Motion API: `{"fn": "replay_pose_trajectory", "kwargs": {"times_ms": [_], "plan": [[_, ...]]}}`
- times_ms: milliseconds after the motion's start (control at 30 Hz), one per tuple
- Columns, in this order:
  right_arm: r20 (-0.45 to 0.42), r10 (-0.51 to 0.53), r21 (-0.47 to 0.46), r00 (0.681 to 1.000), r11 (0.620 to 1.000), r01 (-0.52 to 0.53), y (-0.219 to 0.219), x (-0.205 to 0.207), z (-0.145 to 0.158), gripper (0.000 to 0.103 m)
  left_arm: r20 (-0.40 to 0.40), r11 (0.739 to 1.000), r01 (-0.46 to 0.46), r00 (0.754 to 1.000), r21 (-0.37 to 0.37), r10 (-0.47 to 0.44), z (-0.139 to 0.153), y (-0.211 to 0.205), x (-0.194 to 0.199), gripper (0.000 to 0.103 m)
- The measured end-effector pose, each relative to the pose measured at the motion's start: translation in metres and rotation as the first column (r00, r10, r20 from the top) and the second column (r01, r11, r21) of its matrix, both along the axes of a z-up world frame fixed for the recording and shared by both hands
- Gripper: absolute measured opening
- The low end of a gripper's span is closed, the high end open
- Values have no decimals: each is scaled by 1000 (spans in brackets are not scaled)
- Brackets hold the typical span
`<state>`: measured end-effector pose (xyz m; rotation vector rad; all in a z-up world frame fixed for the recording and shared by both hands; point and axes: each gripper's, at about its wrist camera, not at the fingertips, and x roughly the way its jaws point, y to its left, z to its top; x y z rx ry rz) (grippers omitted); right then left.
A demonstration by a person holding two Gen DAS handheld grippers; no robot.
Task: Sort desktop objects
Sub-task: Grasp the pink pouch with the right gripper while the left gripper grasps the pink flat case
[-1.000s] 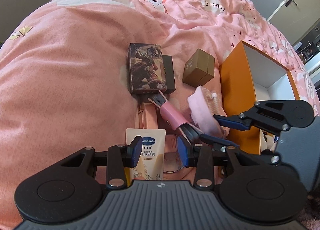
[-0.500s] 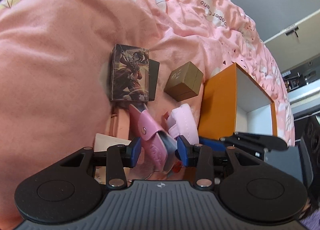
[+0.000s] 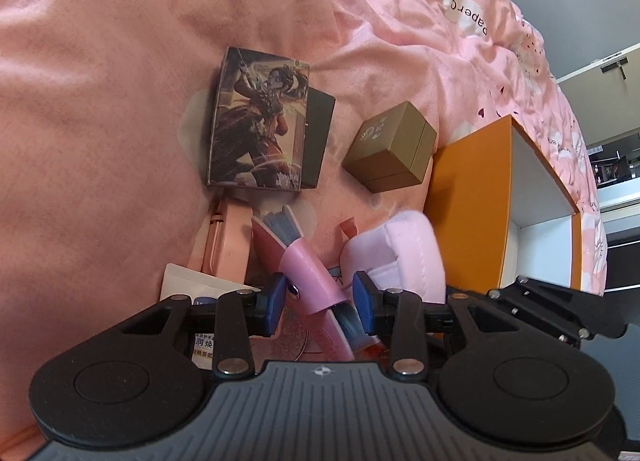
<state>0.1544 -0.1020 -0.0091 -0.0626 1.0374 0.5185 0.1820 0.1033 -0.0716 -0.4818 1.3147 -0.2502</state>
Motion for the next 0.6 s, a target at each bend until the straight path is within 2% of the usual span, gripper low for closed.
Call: {"fn": "replay_pose_trajectory", "kwargs": {"times_ms": [300, 467, 533, 600], "plan": [[89, -81, -39, 993, 996, 85, -4, 16, 8, 35, 5, 1000, 7, 1000, 24, -7, -4, -7, -4, 41], [197, -84, -176, 977, 977, 119, 8, 17, 4, 35, -5, 1000, 4, 1000, 15, -4, -8, -5, -8, 40], [204, -64, -252, 977, 961, 116, 12, 16, -3, 38, -11, 1000, 6, 1000, 12, -6, -11, -6, -10, 40], [174, -60, -264, 983, 959, 105, 10, 16, -10, 39, -17, 1000, 5, 1000, 8, -5, -13, -6, -12, 40]]}}
